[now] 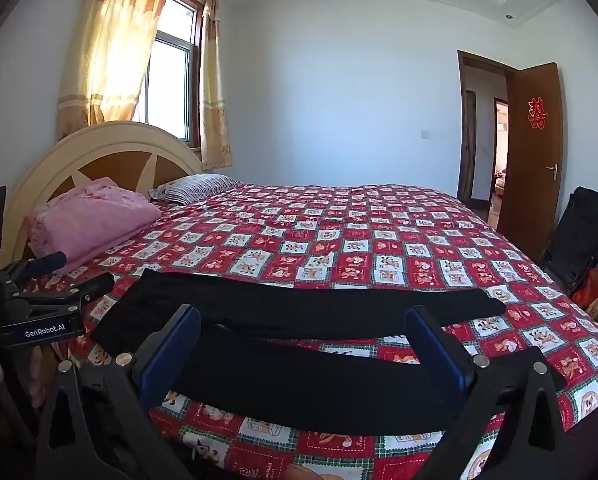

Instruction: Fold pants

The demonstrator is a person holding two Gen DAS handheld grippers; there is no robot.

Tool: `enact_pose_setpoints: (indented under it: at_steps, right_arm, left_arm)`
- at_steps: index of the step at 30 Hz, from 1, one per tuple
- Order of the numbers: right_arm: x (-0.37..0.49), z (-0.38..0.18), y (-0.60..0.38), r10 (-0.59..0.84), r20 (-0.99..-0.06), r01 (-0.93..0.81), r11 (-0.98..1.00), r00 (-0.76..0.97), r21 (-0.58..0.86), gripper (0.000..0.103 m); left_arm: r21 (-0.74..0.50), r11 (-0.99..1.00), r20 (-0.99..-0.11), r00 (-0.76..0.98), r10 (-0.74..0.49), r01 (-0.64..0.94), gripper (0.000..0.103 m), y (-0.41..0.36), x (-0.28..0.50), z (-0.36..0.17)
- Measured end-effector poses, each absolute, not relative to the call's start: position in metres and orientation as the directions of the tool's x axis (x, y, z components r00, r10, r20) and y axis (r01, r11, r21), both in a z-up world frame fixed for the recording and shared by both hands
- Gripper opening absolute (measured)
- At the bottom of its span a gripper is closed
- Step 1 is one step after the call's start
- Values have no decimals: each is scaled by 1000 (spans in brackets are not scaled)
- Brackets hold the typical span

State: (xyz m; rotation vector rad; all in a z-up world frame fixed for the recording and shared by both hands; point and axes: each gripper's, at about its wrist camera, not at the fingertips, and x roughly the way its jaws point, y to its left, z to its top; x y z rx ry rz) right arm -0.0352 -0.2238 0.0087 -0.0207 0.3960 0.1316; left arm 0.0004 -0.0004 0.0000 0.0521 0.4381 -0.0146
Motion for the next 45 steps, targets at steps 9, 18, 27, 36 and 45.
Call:
enact_pose_setpoints:
  at_steps: [9, 18, 27, 36, 45]
  right_arm:
    - [-33, 3, -224, 123, -393, -131, 991, 911, 7, 102]
    - [-32, 1, -221, 125, -397, -136, 991, 909, 1, 102]
    - [-33, 1, -220, 126, -398, -137, 991, 909, 2, 102]
    - [-33, 1, -220, 125, -398, -135, 991, 909, 1, 102]
    - [-32, 1, -220, 126, -399, -137, 991, 908, 2, 102]
  left_arm:
    - [35, 999, -423, 906, -12, 29, 103, 0, 2, -3]
    - [42, 999, -422, 907, -7, 27, 103, -3, 1, -7]
    - [43, 999, -420, 908, -6, 27, 103, -3, 1, -6]
    - [43, 999, -418, 908, -7, 28, 103, -4, 1, -6]
    - [42, 999, -417, 909, -7, 27, 103, -4, 0, -6]
